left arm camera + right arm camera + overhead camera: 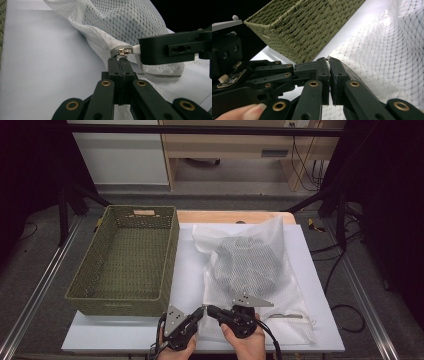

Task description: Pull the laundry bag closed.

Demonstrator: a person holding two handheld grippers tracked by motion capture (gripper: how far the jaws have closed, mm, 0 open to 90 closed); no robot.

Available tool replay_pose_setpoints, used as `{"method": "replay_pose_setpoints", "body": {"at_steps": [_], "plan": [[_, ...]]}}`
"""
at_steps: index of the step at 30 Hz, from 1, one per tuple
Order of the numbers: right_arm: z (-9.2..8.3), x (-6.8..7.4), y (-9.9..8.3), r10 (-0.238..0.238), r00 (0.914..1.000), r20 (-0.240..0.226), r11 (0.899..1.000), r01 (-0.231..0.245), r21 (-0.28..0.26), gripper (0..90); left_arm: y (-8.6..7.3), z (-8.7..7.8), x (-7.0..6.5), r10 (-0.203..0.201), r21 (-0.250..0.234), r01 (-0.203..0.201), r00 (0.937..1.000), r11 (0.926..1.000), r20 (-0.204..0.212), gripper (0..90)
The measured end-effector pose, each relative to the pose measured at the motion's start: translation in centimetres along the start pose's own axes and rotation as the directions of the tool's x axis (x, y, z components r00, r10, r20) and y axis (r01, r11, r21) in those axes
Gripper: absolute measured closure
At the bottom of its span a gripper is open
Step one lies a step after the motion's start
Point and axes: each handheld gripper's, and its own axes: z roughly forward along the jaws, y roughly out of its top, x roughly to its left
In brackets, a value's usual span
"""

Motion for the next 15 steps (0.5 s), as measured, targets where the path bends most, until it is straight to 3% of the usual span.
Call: {"method": "replay_pose_setpoints", "body": {"at_steps": [4, 9, 15], "plan": [[-0.15, 0.00, -0.29, 0.008, 1.0000, 0.005, 1.000, -0.008, -0.012, 87.3, -0.04, 0.05, 0.05, -0.021, 0.003, 0.021, 0.9996, 0.9998, 0.017, 90.0], [-0.44, -0.08, -0.52, 0.012, 0.9999, 0.008, 0.999, -0.012, -0.030, 87.3, 0.06, -0.03, 0.21, -0.087, 0.000, 0.087, 0.9951, 0.9962, 0.047, 90.0], [-0.59, -0.01, -0.75, 0.017, 0.9997, 0.019, 0.999, -0.016, -0.039, 87.3, 0.08, 0.05, 0.16, -0.084, 0.004, 0.084, 0.9952, 0.9965, 0.051, 90.0]]}}
